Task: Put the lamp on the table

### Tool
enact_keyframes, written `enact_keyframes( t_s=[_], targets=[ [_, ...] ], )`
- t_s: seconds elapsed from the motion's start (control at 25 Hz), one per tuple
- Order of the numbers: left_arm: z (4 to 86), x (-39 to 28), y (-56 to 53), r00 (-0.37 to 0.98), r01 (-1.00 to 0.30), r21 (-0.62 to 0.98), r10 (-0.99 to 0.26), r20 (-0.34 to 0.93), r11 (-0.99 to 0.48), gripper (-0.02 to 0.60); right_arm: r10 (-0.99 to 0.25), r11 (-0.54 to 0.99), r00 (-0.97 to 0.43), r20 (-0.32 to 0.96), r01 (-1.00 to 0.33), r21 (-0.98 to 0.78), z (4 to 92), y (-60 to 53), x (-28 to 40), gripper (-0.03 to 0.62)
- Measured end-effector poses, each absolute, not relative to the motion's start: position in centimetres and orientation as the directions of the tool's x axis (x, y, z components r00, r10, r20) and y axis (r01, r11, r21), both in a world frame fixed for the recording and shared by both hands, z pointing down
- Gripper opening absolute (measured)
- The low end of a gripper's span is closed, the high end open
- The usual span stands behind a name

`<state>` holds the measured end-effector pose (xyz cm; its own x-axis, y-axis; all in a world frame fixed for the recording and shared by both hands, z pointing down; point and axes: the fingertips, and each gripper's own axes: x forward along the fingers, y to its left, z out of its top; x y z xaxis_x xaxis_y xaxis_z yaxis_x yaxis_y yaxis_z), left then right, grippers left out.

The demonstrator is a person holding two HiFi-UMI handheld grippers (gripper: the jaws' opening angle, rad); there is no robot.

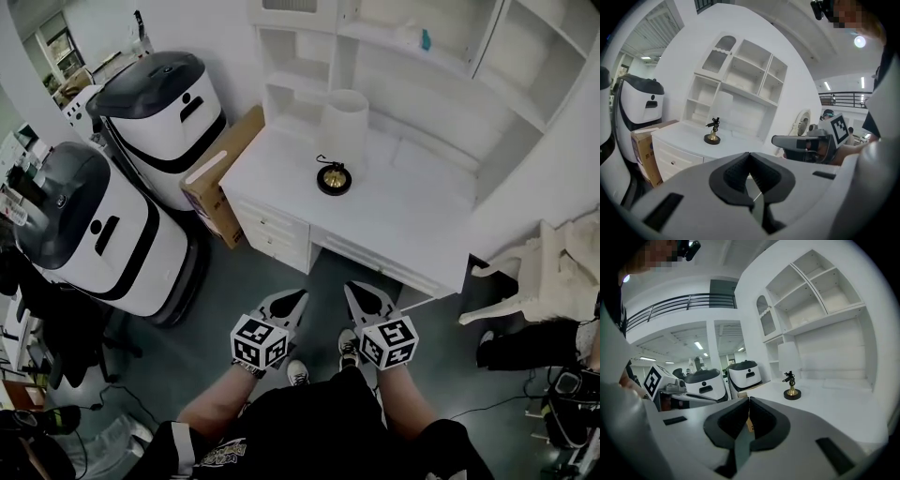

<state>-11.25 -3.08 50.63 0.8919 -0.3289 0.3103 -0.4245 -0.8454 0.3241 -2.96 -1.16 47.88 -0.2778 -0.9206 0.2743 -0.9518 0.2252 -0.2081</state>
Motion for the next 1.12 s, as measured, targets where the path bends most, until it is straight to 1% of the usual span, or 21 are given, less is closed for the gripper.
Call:
enact_keyframes(
  t_s=[0.32,1.12],
  targets=[
    [49.8,-11.8,-2.0,0.903,-0.397,0.303,-0.308,0.3,-0.866,0.006,-0.933,0.199,-0.245,0.263,-0.961,-0.192,47.3,0.1,-3.8,0.026],
    [49.9,-10.5,-1.3,0.91,-0.379,0.305,-0.292,0.293,-0.874,0.006,-0.932,0.197,-0.241,0.271,-0.964,-0.179,47.4,0.9,-3.0,0.025]
  ],
)
